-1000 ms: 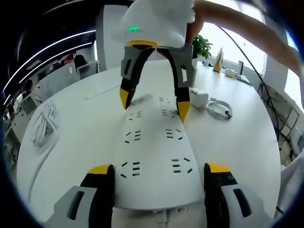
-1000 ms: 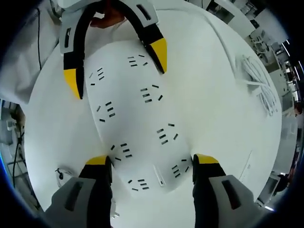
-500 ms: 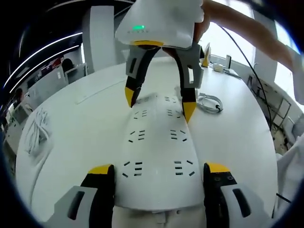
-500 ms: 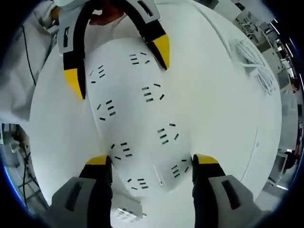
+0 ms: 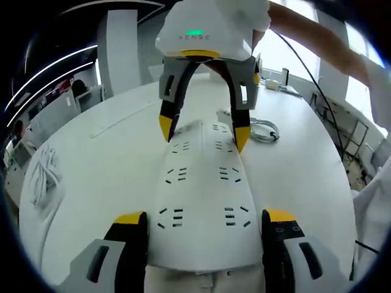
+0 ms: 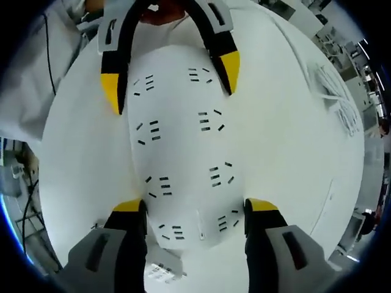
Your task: Straighten the power strip on the desk, plug the charger into it
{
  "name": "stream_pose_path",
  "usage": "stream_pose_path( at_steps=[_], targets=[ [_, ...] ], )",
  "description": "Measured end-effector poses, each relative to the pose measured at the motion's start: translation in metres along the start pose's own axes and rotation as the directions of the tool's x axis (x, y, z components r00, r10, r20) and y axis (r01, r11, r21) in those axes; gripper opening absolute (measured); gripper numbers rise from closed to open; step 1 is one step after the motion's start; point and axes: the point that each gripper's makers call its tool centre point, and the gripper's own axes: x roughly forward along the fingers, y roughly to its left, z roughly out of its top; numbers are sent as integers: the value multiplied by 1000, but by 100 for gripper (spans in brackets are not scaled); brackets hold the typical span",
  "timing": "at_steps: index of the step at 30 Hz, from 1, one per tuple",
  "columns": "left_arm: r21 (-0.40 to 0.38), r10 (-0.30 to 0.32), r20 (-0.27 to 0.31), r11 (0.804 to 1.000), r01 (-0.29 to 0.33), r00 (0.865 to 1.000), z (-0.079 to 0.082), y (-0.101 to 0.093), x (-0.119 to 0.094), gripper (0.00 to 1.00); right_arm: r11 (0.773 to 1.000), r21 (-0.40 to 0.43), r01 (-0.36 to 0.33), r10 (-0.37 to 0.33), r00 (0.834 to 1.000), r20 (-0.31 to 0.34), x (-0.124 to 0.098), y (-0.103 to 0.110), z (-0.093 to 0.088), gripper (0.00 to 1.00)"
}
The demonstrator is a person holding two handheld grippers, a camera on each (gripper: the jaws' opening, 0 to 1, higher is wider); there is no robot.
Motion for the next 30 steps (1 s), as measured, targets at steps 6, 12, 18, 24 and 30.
stream_pose_path(
  at_steps=[6,12,18,24,30],
  targets=[
    [1,-2,-1,1000,2,1000,0,0,0,77,999,-26,-25,25,1000,-9,3,-1,-3,64],
    [12,-15,-4,1000,15,1000,0,1,0,77,1000,0,-22,22,1000,-18,2,0,-3,64],
    [44,-49,-12,998,50,999,-2,-1,0,77,999,49,-16,17,1000,-22,2,6,-3,64],
    [80,-90,-30,993,93,995,-2,-3,-1,77,993,121,-7,10,1000,-21,1,17,-2,63],
    [120,-125,-51,984,131,991,-2,-5,-6,76,983,185,-2,5,1000,-19,0,27,0,63]
  ],
)
